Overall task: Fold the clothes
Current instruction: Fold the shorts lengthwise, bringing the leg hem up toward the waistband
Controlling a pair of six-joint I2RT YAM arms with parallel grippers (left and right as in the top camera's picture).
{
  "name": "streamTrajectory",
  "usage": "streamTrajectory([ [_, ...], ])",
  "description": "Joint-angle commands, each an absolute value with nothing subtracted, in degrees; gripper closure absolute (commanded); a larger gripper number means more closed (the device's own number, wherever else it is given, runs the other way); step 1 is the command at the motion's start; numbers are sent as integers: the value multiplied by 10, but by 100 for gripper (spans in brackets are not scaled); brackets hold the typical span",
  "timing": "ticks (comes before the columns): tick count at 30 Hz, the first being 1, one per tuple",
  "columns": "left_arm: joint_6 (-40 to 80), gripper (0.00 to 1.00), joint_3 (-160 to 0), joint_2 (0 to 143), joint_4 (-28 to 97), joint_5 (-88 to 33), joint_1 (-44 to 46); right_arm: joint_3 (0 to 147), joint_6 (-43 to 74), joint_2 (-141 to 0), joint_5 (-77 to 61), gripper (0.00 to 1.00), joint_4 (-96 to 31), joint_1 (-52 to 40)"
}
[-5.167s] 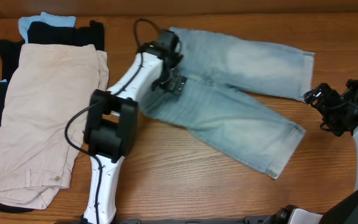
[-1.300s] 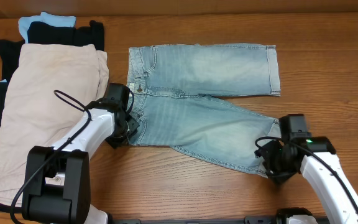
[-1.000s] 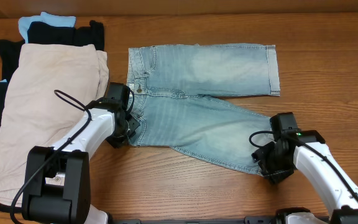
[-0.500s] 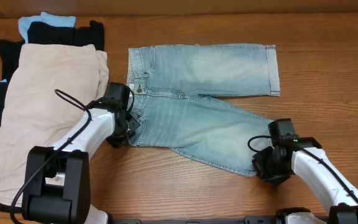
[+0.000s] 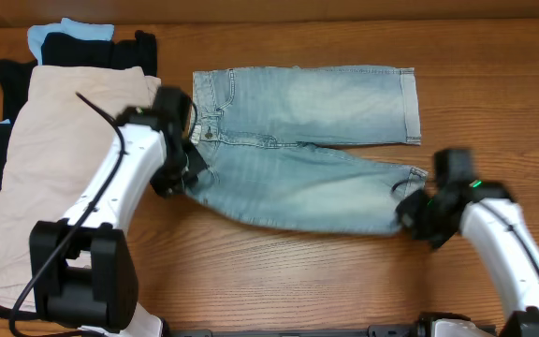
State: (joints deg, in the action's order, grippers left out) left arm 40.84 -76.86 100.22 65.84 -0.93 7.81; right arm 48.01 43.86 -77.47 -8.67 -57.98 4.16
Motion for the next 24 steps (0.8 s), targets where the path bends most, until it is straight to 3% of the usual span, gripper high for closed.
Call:
streamTrajectory([
  [1, 362, 96, -872, 1000, 729, 36, 61, 609, 333, -765, -61, 96, -628, 102],
  [11, 298, 96, -1058, 999, 916, 64, 60, 854, 224, -763, -77, 96, -812, 171],
  [24, 253, 96, -1032, 988, 968, 51, 84, 867, 225, -668, -78, 96, -883, 171],
])
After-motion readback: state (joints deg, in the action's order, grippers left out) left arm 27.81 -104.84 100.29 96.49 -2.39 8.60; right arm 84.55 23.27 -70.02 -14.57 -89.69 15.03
